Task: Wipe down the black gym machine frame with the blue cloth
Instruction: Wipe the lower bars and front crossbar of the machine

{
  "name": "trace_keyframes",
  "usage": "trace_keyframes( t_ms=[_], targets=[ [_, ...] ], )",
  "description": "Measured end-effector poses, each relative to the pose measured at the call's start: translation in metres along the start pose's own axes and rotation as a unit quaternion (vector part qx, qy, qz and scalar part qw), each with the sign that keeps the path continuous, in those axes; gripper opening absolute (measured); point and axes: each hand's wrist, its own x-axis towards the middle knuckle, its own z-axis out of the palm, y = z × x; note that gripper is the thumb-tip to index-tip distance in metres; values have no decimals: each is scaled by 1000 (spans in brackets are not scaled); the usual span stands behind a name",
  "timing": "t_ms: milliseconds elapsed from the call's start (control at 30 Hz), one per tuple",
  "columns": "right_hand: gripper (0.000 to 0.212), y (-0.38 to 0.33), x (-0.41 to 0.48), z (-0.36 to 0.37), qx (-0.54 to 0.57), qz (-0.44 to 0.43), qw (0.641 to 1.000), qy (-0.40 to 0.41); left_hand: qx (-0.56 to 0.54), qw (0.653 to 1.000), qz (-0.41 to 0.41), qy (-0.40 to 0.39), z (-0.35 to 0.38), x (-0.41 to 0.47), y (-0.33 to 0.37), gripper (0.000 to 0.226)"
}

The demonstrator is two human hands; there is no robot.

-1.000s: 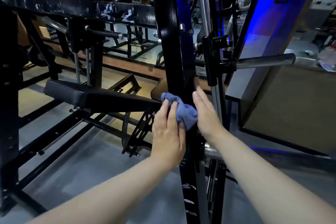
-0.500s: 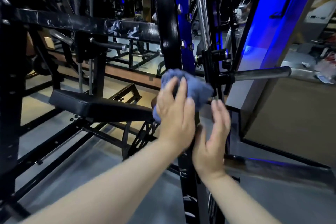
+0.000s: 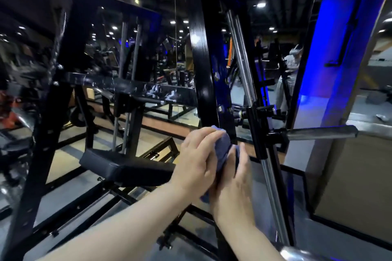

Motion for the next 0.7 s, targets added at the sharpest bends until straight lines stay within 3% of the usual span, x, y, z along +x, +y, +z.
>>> trace_keyframes(
  t_ms=[67,167,367,533,600,700],
  targets=[
    [73,4,-12,4,48,6,996,72,110,991,82,0,-11,32,-13,37],
    [53,17,-50,14,-8,-5,990,140,173,968,180,-36,-25,77,-29,32],
    [61,-3,-48,18,-113,36,988,102,189,932,305,-49,-21,126,-41,22],
    [73,-54,8,25,-154,129,971,129,218,917,333,-6,7,128,-49,37],
    [79,-55,8,31,-195,128,963,138,221,916,335,12,10,127,-51,37],
    [73,-35,-17,43,-237,121,951,160,257,898,355,36,14,124,-53,42]
  ],
)
